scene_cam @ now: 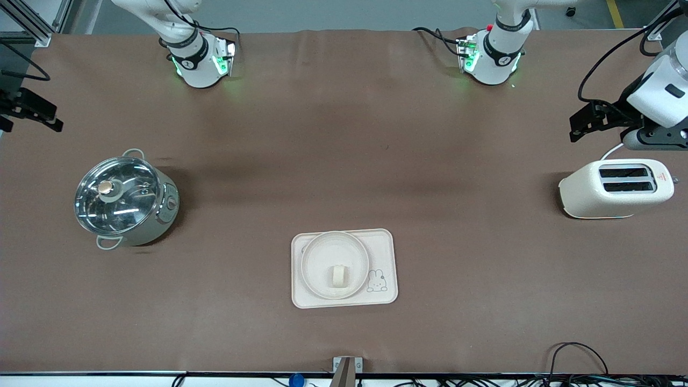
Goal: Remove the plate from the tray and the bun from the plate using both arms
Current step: 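Reach the right gripper to the white plate rim and grasp it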
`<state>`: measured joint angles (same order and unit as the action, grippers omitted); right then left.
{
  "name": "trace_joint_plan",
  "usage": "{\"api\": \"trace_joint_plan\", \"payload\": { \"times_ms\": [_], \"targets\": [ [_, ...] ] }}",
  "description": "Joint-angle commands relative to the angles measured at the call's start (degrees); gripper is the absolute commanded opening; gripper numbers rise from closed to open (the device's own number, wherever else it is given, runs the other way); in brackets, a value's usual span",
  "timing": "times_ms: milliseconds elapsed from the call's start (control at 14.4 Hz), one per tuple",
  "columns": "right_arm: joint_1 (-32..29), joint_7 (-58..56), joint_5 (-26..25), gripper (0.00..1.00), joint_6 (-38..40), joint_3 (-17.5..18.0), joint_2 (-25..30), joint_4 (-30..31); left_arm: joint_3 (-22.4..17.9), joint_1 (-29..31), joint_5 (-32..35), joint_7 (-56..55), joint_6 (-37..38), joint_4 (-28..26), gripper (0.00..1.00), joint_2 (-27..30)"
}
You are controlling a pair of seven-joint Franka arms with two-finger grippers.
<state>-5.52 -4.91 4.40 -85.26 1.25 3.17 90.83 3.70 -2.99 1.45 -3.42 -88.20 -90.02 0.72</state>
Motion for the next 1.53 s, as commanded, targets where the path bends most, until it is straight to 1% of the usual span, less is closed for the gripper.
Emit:
{"api": "trace_joint_plan", "payload": {
  "times_ms": [0,139,208,347,416,555,624,694,832,971,1318,1457],
  "targets": [
    [3.13,0.51,7.18,1.0,-4.1,0.07,-4.11,2.77,-0.19,0.26,-1.1,0.96,0.13,1.42,1.0,-0.81],
    [9.1,4.26,7.98,1.0,-10.77,0.07,-10.52,2.86,-0.19,0.26,-1.1,0.87,0.13,1.42,1.0,-0.81],
    [11.04,6.55,9.03,1.0,-15.07,0.24,-13.86,2.86,-0.27,0.26,-1.19,0.87,0.13,1.42,1.0,-0.81],
    [16.05,8.41,14.91,1.0,-25.87,0.16,-20.81,2.69,-0.27,0.26,-1.19,0.69,0.13,1.42,1.0,-0.9],
    [18.42,10.08,17.11,1.0,-32.28,0.16,-25.19,2.43,-0.27,0.26,-1.1,0.69,0.05,1.42,1.0,-0.9],
    [22.73,13.5,20.45,1.0,-41.44,0.16,-32.14,1.03,-0.27,0.26,-1.1,0.69,-0.39,1.42,1.0,-0.99],
    [24.75,14.65,21.6,1.0,-44.79,0.16,-35.74,-0.46,-0.27,0.35,-1.1,0.69,-1.0,1.34,1.0,-0.9],
    [26.07,15.53,22.05,1.0,-47.0,0.16,-38.83,-1.78,-0.27,0.35,-1.1,0.69,-1.18,1.33,1.0,-0.99],
    [27.93,18.08,21.97,1.0,-48.86,0.16,-43.93,-5.64,-0.27,0.26,-1.01,0.78,-1.19,1.33,1.0,-1.25],
    [28.9,18.62,22.05,0.99,-49.48,0.16,-47.19,-8.46,-0.27,0.26,-1.01,0.78,-1.27,1.33,1.0,-1.34],
    [29.6,20.29,22.23,0.91,-54.13,0.33,-54.75,-15.06,-0.27,0.26,-1.01,0.87,-1.27,1.33,1.0,-1.69],
    [29.69,20.11,22.4,0.82,-55.19,0.77,-56.95,-17.17,-0.27,0.26,-1.01,0.87,-1.27,1.33,1.0,-1.78]
  ]
}}
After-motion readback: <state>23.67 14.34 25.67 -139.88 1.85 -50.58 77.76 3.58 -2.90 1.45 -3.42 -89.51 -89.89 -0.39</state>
